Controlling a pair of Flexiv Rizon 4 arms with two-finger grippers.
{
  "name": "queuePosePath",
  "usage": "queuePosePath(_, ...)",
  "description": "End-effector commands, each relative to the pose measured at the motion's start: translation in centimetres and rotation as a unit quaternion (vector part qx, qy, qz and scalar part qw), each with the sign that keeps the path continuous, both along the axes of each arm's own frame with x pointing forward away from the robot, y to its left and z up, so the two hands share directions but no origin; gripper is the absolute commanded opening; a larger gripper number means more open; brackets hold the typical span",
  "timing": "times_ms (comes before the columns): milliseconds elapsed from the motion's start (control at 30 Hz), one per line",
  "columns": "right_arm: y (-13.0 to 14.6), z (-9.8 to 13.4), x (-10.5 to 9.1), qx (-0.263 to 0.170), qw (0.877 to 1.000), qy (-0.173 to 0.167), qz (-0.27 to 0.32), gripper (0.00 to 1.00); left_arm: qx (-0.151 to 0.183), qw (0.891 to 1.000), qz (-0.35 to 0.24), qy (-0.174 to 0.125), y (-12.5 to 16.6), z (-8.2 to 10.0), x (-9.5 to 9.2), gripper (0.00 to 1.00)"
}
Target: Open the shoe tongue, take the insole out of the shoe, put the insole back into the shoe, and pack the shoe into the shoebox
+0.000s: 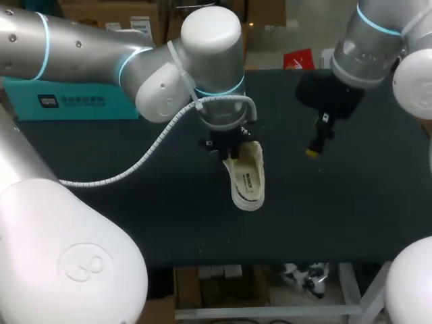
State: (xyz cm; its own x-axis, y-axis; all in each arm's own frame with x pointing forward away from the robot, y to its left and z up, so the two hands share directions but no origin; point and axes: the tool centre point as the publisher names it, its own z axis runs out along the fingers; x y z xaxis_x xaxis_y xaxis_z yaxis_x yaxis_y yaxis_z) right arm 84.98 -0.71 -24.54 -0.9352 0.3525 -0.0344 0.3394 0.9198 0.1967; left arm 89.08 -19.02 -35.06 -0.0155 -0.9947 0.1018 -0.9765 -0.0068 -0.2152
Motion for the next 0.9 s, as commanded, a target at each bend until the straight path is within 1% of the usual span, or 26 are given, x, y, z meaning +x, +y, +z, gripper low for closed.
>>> queuePosePath(33,0.0,0.1,0.0,-0.001,1.000,0.002,0.000,1.00,-0.039,0.998,-0.033,-0.029,2.5,1.3,-1.1,0.00)
queuePosePath(67,-0.3,0.0,0.1,-0.010,1.000,0.005,0.013,1.00,-0.046,0.998,-0.038,-0.029,2.8,1.6,-1.5,0.00)
queuePosePath(100,-0.6,0.1,0.1,-0.018,1.000,0.004,0.022,1.00,-0.048,0.997,-0.053,-0.038,3.2,1.9,-1.6,0.00)
queuePosePath(133,-1.2,0.2,0.1,-0.016,0.999,0.016,0.028,1.00,-0.053,0.995,-0.065,-0.045,3.6,2.3,-1.7,0.00)
queuePosePath(167,-1.7,0.4,0.2,-0.029,0.998,0.035,0.038,1.00,-0.053,0.995,-0.076,-0.047,4.0,2.6,-1.7,0.00)
queuePosePath(200,-2.0,0.6,0.1,-0.042,0.997,0.036,0.051,1.00,-0.048,0.993,-0.090,-0.053,4.2,2.9,-2.1,0.00)
queuePosePath(233,-2.4,1.0,0.0,-0.048,0.996,0.031,0.067,1.00,-0.052,0.991,-0.107,-0.059,4.6,3.2,-2.2,0.00)
queuePosePath(267,-2.6,1.3,-0.1,-0.068,0.994,0.036,0.078,1.00,-0.053,0.990,-0.119,-0.062,5.0,3.7,-1.8,0.00)
queuePosePath(300,-2.9,1.5,-0.2,-0.078,0.992,0.025,0.093,1.00,-0.052,0.987,-0.133,-0.067,5.4,4.1,-1.8,0.00)
queuePosePath(333,-3.3,1.6,-0.4,-0.077,0.992,0.015,0.101,1.00,-0.057,0.985,-0.150,-0.071,5.6,4.5,-2.2,0.00)
queuePosePath(367,-3.7,1.7,-0.5,-0.079,0.992,0.016,0.100,1.00,-0.056,0.982,-0.164,-0.076,5.9,5.0,-2.2,0.00)
queuePosePath(400,-4.0,1.8,-0.6,-0.078,0.990,-0.004,0.115,1.00,-0.050,0.979,-0.180,-0.086,6.2,5.4,-2.1,0.00)
queuePosePath(433,-4.2,1.9,-0.8,-0.074,0.988,-0.017,0.135,1.00,-0.048,0.976,-0.192,-0.091,6.5,5.7,-2.1,0.00)
queuePosePath(467,-4.3,1.9,-0.8,-0.070,0.988,-0.015,0.139,1.00,-0.046,0.973,-0.202,-0.098,6.7,6.2,-2.0,0.00)
queuePosePath(533,-4.5,1.9,-0.8,-0.062,0.984,-0.030,0.164,1.00,-0.048,0.965,-0.232,-0.111,7.2,7.1,-2.0,0.00)
queuePosePath(567,-4.5,1.9,-0.8,-0.062,0.984,-0.030,0.164,1.00,-0.047,0.961,-0.246,-0.119,7.4,7.6,-2.0,0.00)
queuePosePath(633,-4.5,1.9,-0.8,-0.062,0.984,-0.030,0.164,1.00,-0.050,0.948,-0.285,-0.132,8.0,8.7,-2.1,0.00)
queuePosePath(700,-4.5,1.9,-0.8,-0.062,0.984,-0.030,0.164,1.00,-0.054,0.930,-0.331,-0.152,9.0,10.1,-2.0,0.00)
queuePosePath(733,-4.5,1.9,-0.8,-0.062,0.984,-0.030,0.164,1.00,-0.056,0.924,-0.345,-0.159,9.6,11.0,-1.7,0.00)
queuePosePath(767,-4.5,1.9,-0.8,-0.062,0.984,-0.030,0.164,1.00,-0.054,0.914,-0.363,-0.172,10.1,11.8,-1.4,0.00)
queuePosePath(800,-4.5,1.9,-0.8,-0.062,0.984,-0.030,0.164,1.00,-0.058,0.906,-0.379,-0.181,10.6,12.6,-1.1,0.00)
queuePosePath(900,-4.5,1.9,-0.8,-0.062,0.984,-0.030,0.164,1.00,-0.048,0.878,-0.425,-0.214,12.4,15.0,0.2,0.00)
